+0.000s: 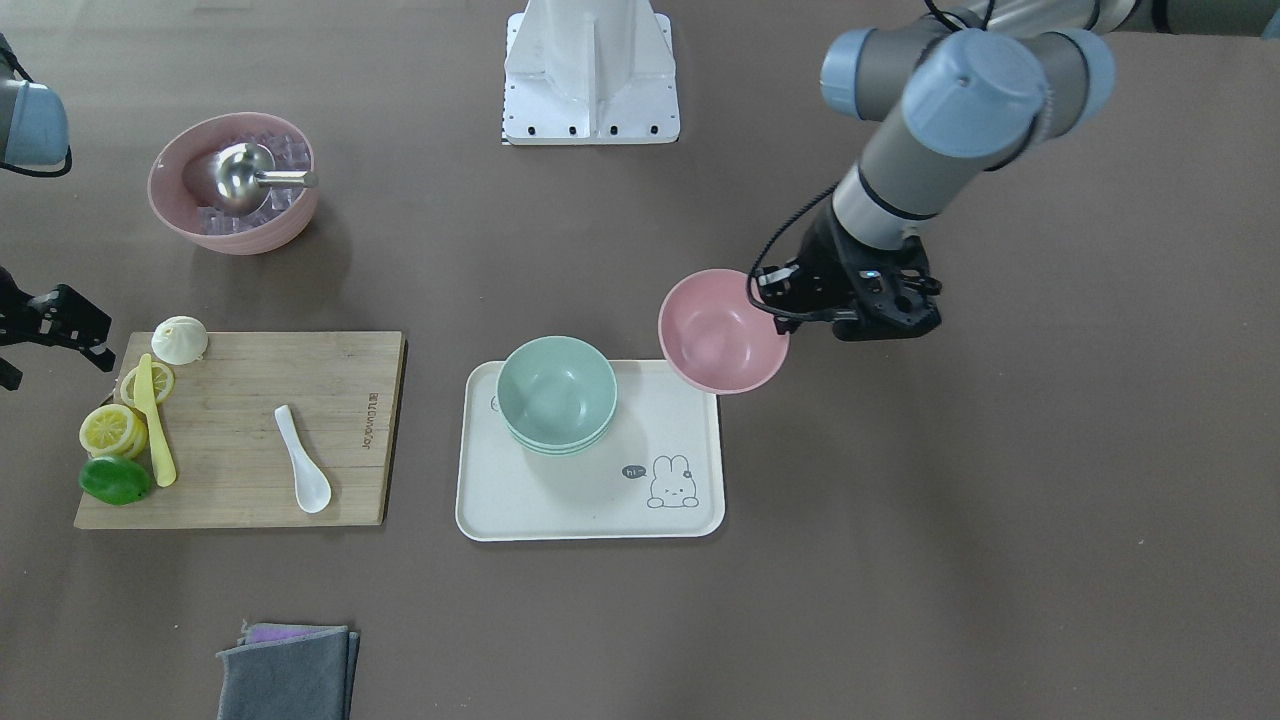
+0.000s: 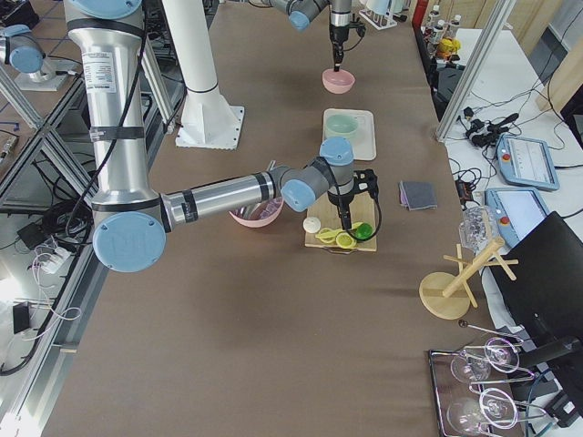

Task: Stack pink bowl on green and place spoon
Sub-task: 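Carry the pink bowl with the left gripper over the green bowl, then lower the pink bowl into the green bowl and open the left gripper, then withdraw the left arm while the right arm moves toward the cutting board, then lower the right gripper onto the white spoon handle and grasp it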

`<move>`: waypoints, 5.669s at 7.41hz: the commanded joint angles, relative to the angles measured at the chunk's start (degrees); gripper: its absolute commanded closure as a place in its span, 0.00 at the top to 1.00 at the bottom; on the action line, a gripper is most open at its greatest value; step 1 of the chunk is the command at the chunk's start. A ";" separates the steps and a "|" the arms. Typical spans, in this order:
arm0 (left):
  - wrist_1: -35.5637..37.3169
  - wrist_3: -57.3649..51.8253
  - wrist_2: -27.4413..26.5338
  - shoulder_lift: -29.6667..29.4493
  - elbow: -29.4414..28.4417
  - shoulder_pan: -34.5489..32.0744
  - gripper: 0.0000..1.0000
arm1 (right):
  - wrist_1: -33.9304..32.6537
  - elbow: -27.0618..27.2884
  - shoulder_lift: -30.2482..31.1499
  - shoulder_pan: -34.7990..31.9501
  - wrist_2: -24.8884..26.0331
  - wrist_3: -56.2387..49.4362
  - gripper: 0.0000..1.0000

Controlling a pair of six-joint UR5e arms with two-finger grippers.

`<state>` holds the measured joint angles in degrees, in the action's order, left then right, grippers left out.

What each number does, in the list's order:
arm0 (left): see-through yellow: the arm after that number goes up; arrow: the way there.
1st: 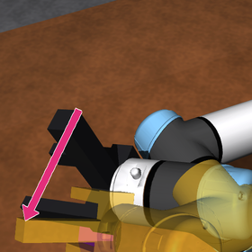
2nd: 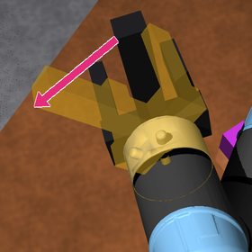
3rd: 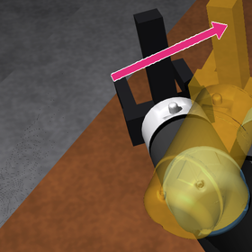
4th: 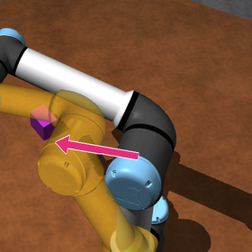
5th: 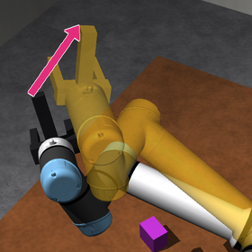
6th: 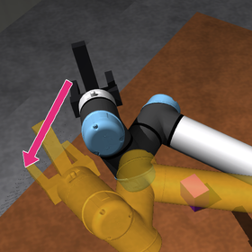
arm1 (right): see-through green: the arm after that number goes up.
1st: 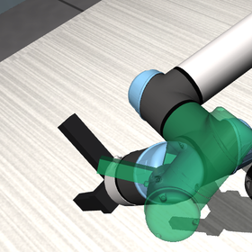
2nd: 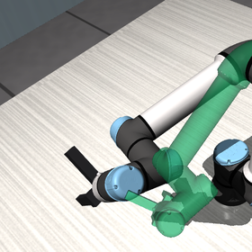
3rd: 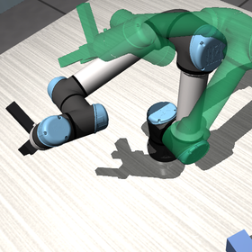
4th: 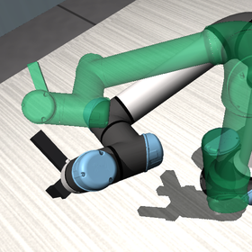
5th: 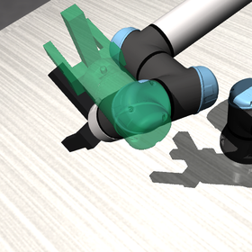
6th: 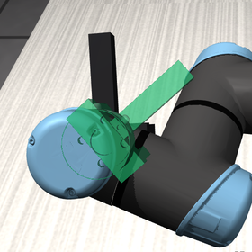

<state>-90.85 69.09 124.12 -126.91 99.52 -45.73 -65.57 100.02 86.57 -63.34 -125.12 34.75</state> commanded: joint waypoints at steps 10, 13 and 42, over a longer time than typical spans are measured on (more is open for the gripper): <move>-7.50 12.30 -11.71 -16.17 -20.94 9.16 0.00 | 0.00 0.00 -0.09 0.24 0.14 -0.04 1.00; -9.07 12.30 -11.80 -16.09 -21.82 9.60 0.00 | 0.00 -0.09 -0.09 0.33 0.14 -0.04 1.00; -11.80 -72.69 15.80 33.40 -6.00 -34.51 0.98 | 0.00 -11.25 -15.64 16.41 12.53 -4.34 0.48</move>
<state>-102.66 -3.60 139.98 -93.52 93.53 -80.26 -65.50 88.77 70.94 -46.99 -112.59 30.40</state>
